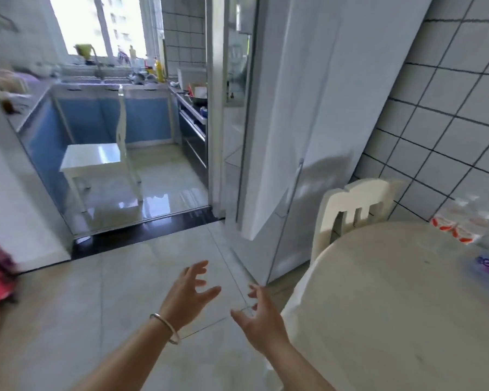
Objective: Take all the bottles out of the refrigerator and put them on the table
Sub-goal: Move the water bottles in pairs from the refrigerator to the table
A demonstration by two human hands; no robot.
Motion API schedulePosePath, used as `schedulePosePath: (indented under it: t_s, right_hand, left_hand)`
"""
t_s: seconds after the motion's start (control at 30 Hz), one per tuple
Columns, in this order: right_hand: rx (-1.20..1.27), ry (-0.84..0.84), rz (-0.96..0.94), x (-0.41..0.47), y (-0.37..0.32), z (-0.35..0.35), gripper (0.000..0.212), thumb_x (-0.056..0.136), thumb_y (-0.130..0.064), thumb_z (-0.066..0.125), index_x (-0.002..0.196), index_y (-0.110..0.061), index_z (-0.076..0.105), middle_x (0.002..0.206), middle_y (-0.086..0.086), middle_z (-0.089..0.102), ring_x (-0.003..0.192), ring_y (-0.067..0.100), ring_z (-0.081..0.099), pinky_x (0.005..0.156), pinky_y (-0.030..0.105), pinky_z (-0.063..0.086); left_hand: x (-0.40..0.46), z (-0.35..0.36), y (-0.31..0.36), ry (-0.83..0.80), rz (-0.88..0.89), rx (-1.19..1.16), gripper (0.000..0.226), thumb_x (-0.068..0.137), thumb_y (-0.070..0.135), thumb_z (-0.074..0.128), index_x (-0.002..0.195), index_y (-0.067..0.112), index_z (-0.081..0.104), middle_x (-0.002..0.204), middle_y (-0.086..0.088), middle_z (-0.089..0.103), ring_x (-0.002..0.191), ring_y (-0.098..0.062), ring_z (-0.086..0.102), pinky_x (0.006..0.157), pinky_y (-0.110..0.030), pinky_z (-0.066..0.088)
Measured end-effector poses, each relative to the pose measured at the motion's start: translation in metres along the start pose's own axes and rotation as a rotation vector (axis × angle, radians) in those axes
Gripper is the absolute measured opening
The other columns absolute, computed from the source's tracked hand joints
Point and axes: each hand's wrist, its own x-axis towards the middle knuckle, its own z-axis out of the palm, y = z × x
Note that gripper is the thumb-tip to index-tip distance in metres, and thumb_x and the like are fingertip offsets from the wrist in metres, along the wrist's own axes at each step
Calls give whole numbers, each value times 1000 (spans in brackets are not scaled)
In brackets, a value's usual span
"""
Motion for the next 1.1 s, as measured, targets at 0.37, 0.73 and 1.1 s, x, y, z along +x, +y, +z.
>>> schedulePosePath:
  t_s: [0.37,0.73,1.1]
  right_hand:
    - [57,34,-225,112,-216,130,62,85,-39,62,137,-23,33,133,-1,48,114,18,52,91,32,45]
    - [90,233,-286,314,-315,139,59,86,-42,60,136,-22,36,131,0,50,114,18,52,95,36,48]
    - [196,348,-183,545,-378,64,55,87,-42,57,134,-22,37,131,2,50,111,19,54,95,39,46]
  left_hand:
    - [82,-238,-82,205,2,-229,53,85,26,67,133,17,46,114,-2,56,98,-15,59,71,-15,46]
    - [285,-304,-90,192,69,-389,46,88,21,62,131,17,46,114,-2,57,98,-16,59,73,-18,47]
    - [528,-350,-42,109,220,-291,41,90,23,60,128,27,46,109,6,59,90,-1,61,71,-13,51]
